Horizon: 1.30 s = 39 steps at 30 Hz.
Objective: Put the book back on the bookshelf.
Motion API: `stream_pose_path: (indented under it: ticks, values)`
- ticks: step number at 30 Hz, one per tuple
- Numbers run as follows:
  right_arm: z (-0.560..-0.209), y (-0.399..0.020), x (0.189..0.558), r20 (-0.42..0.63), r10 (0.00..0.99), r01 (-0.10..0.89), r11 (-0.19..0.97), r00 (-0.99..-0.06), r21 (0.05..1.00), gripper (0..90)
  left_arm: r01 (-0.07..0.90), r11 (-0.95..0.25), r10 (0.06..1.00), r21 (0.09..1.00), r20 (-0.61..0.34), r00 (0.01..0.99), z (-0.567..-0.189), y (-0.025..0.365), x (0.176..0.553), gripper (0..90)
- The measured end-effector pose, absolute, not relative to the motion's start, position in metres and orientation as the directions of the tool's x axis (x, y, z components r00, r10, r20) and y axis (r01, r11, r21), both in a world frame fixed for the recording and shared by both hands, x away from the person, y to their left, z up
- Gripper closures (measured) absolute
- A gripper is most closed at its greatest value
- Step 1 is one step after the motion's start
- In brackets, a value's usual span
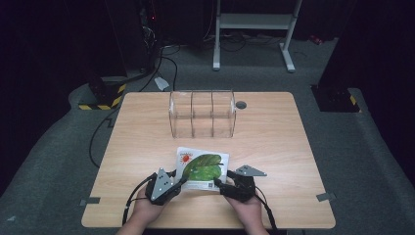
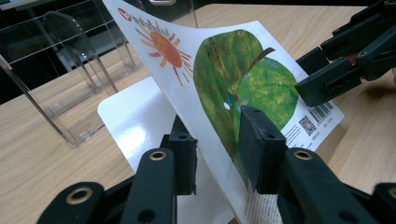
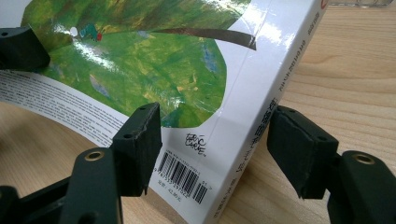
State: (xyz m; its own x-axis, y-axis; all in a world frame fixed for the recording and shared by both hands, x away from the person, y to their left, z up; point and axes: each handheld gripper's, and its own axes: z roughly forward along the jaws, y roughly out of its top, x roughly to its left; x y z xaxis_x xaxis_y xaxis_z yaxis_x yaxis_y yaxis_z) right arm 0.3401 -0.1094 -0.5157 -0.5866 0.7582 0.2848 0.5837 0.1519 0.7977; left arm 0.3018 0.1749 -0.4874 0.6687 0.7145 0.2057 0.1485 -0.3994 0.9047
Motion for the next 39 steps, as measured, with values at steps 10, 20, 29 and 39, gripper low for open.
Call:
stream_pose_path:
  ticks: [10,20,29,39]
  values:
    - [-0.509,-0.116,0.337,0.253,0.771,0.524,0.121,-0.584,0.843,39.2,0.172,-0.421,0.713,0.891,0.207,0.67,-0.49,0.175,0.303,67.8]
    - [-0.501,-0.125,0.326,0.179,0.798,0.446,0.122,-0.576,0.887,40.6,0.213,-0.47,0.703,0.857,0.217,0.678,-0.501,0.172,0.308,70.7]
    - [-0.497,-0.129,0.318,0.142,0.793,0.402,0.138,-0.593,0.905,42.9,0.243,-0.524,0.672,0.816,0.221,0.706,-0.512,0.172,0.309,70.7]
    - [-0.492,-0.132,0.315,0.089,0.785,0.352,0.171,-0.613,0.92,38.8,0.252,-0.531,0.675,0.809,0.224,0.703,-0.516,0.172,0.31,66.8]
